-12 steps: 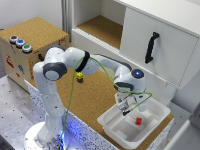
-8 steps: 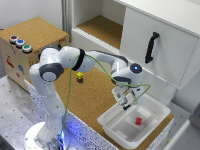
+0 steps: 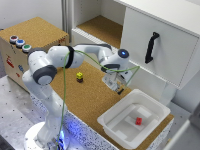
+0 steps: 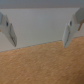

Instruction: Take off the yellow block that is on top of the other one

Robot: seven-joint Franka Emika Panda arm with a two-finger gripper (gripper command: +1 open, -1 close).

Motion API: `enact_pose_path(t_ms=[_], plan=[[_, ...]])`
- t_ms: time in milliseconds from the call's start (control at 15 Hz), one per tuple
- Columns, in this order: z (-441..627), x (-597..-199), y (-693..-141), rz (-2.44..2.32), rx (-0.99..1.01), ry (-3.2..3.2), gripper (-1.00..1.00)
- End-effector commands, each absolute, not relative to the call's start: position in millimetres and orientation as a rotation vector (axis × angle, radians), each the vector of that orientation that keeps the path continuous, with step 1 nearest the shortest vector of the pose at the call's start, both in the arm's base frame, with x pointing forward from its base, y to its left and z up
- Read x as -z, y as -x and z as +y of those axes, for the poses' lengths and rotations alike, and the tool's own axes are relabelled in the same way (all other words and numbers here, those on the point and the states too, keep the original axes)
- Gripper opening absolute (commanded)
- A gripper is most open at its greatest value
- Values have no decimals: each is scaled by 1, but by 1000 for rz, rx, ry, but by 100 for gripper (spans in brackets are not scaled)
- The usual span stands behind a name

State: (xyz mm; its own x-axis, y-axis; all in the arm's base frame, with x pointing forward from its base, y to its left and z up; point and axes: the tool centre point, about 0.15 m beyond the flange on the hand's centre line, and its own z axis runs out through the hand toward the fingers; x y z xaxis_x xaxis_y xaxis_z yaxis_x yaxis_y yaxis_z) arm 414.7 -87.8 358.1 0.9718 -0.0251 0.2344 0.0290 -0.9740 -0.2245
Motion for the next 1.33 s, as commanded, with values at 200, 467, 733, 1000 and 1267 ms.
enact_pose_path(t_ms=[200, 467, 733, 1000, 1267], plan=[[42, -349, -366, 16, 345, 3073, 100], [109, -363, -349, -113, 347, 3088, 100], [171, -356, -338, -262, 300, 3077, 100], [205, -332, -323, -326, 249, 3053, 100], [216, -305, -317, -373, 221, 2998, -100]])
